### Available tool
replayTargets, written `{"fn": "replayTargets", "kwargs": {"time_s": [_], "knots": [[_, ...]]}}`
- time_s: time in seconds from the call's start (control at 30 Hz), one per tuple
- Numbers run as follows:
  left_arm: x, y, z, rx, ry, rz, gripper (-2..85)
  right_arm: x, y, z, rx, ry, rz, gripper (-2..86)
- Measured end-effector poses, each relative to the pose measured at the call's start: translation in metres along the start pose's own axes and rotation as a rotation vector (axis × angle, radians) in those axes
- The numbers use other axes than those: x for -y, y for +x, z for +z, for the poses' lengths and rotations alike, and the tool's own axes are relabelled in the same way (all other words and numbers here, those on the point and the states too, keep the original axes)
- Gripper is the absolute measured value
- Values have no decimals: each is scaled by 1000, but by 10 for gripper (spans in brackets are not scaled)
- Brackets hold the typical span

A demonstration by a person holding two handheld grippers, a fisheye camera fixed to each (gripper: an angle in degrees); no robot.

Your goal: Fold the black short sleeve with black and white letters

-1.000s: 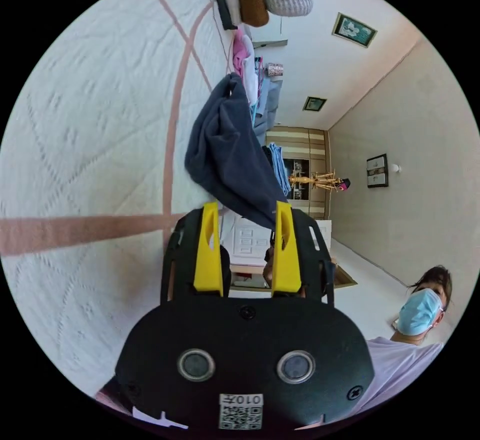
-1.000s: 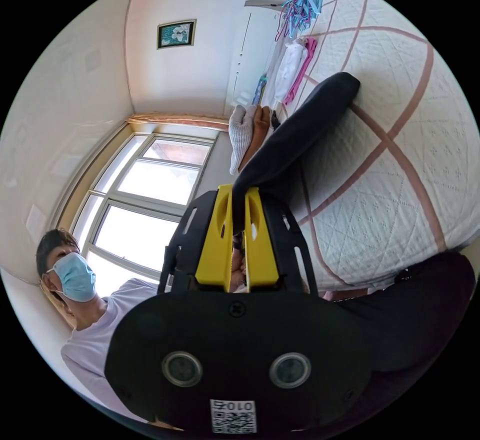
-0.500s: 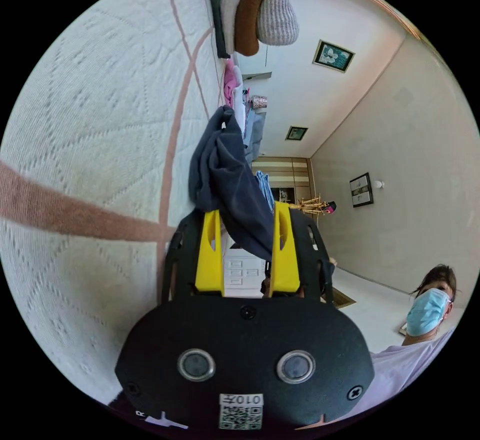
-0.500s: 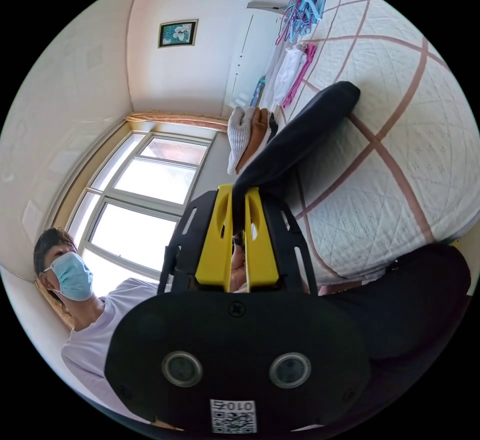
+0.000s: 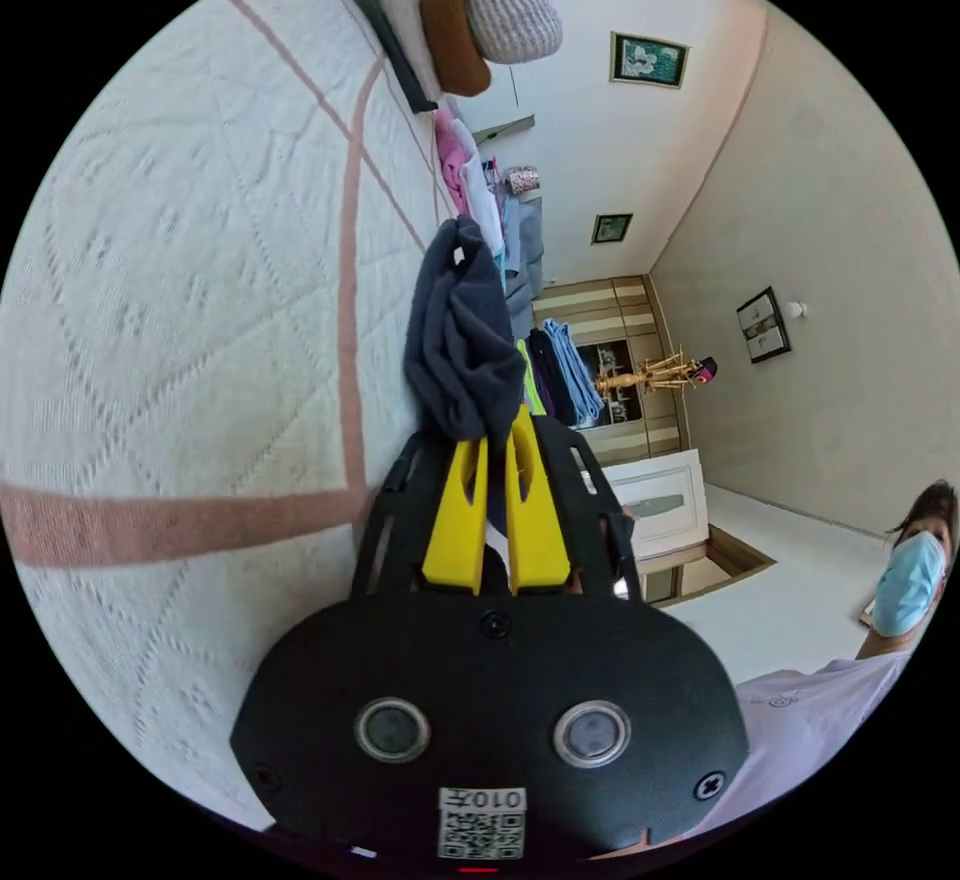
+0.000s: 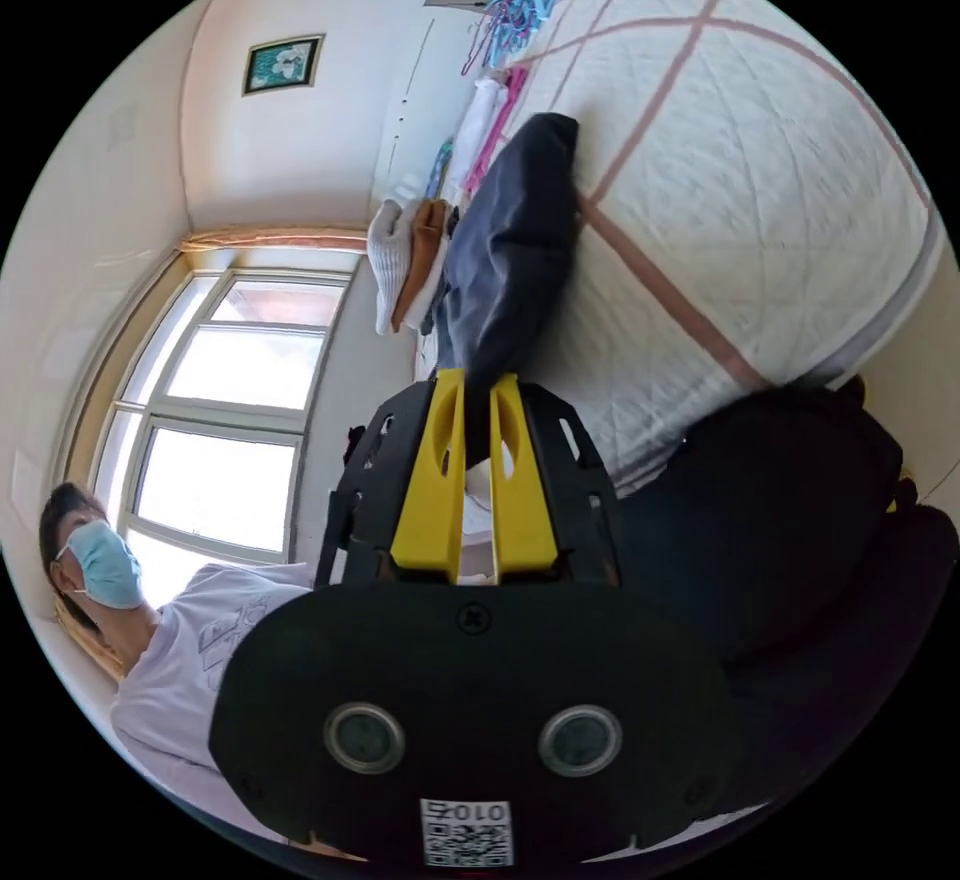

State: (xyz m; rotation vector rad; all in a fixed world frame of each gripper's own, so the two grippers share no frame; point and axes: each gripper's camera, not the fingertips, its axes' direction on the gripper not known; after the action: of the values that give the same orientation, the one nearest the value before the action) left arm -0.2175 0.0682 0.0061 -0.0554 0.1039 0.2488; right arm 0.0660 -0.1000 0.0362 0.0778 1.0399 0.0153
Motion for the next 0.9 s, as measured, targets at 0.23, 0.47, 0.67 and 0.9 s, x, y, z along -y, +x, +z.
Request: {"fn": "replayTargets", "kwargs": {"time_s": [0.23, 0.47, 0.67, 0.9], "knots": [[36, 145, -64, -33, 43, 391, 47, 21, -119, -34, 57, 5, -299, 55], [12, 287, -225, -115, 127, 659, 43, -18, -297, -40, 98, -116, -707, 54], [-9, 310, -393, -37, 265, 630, 45, -40, -396, 41, 117, -348, -855, 53], [60, 428, -601, 157, 452, 915, 52, -24, -597, 174, 290, -343, -1152, 53]]}}
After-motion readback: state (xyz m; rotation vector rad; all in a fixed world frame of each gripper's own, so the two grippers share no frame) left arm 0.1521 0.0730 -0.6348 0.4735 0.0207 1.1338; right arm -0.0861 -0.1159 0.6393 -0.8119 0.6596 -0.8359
